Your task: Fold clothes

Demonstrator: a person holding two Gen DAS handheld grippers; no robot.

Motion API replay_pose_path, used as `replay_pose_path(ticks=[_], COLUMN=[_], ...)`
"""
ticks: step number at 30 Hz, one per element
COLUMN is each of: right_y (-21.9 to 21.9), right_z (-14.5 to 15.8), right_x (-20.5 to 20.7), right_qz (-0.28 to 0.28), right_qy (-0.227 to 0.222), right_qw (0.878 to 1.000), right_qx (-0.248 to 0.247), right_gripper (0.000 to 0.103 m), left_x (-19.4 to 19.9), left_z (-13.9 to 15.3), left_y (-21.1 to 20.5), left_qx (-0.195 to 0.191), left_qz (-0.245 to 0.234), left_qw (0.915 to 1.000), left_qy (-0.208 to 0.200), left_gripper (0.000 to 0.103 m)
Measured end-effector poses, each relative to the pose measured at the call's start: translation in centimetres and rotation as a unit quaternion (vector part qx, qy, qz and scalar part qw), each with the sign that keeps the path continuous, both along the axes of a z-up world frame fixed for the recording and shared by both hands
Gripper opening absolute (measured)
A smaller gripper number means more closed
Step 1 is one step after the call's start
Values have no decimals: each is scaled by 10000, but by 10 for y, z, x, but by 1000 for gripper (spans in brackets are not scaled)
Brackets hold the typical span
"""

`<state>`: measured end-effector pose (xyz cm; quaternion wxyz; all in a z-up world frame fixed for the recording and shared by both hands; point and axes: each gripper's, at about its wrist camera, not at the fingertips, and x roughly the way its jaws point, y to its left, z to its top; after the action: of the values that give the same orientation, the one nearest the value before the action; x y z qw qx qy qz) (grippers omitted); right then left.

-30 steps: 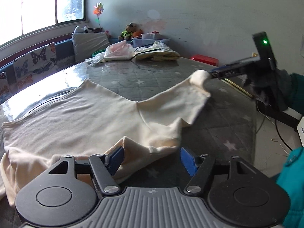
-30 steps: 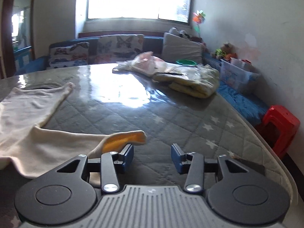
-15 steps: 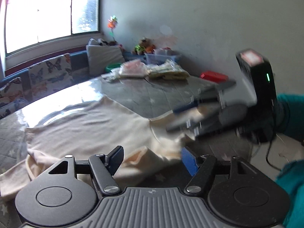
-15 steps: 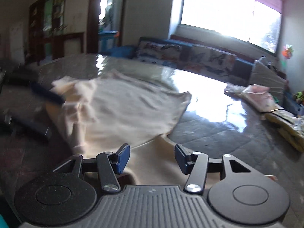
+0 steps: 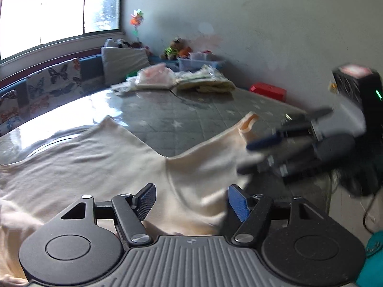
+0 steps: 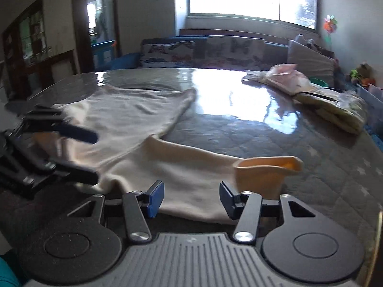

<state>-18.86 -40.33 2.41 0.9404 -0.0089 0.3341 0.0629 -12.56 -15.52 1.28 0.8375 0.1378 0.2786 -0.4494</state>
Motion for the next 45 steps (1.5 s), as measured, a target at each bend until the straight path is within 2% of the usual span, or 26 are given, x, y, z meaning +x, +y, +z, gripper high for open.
replay_pose_path(ticks=[2, 4, 7, 9, 10, 12, 16, 18, 25, 28, 31, 35, 40, 45], right_y=[-21, -44, -60, -63, -58, -45, -30, -29, -62, -79, -89, -71, -48, -52], right_z=[0, -1, 2, 4, 3, -1, -12, -14, -5, -2, 3, 6, -2, -14], right_x=[0, -1, -6, -9, -8, -3, 17, 21, 6, -2, -9, 1, 28, 41], right_qz=[-454, -1121, -1490, -1386, -1247, -1013, -879, -893, -1679, -2035, -2142, -1640, -990, -1024], right_qy=[-10, -34, -72, -75, -73, -62, 2, -32, -170, -159, -249, -412, -306, -34], right_qw=[9988, 9926, 9880, 9903, 9922, 9948, 9961, 9957, 9813, 9739, 9733, 9831, 9933, 9943], right_qx=[-164, -467, -392, -75, -45, -103, -87, -252, -923, -989, -788, -699, -501, -298], right_gripper=[52, 52, 52, 54, 59, 61, 62, 63, 66, 67, 66, 66, 66, 66], left_x=[-6, -12, -18, -19, -19, -18, -20, -22, -22, -22, -21, -22, -21, -18], left_z=[-5, -10, -17, -19, -19, -19, -17, -17, -18, -16, -13, -12, -11, -9], left_y=[-3, -5, -7, -8, -8, -8, -8, -7, -7, -7, -9, -15, -21, -27], left_qx=[59, 94, 203, 223, 213, 191, 229, 251, 245, 221, 153, 115, 73, -26], left_qz=[-154, -285, -358, -358, -352, -336, -354, -363, -408, -425, -418, -432, -445, -490], left_qw=[9999, 9995, 9991, 9991, 9991, 9991, 9990, 9989, 9987, 9987, 9989, 9989, 9988, 9986], left_qy=[15, 68, 110, 101, 115, 157, 153, 155, 176, 171, 169, 166, 187, 182], left_gripper=[70, 70, 70, 70, 70, 70, 71, 71, 73, 73, 73, 73, 73, 73])
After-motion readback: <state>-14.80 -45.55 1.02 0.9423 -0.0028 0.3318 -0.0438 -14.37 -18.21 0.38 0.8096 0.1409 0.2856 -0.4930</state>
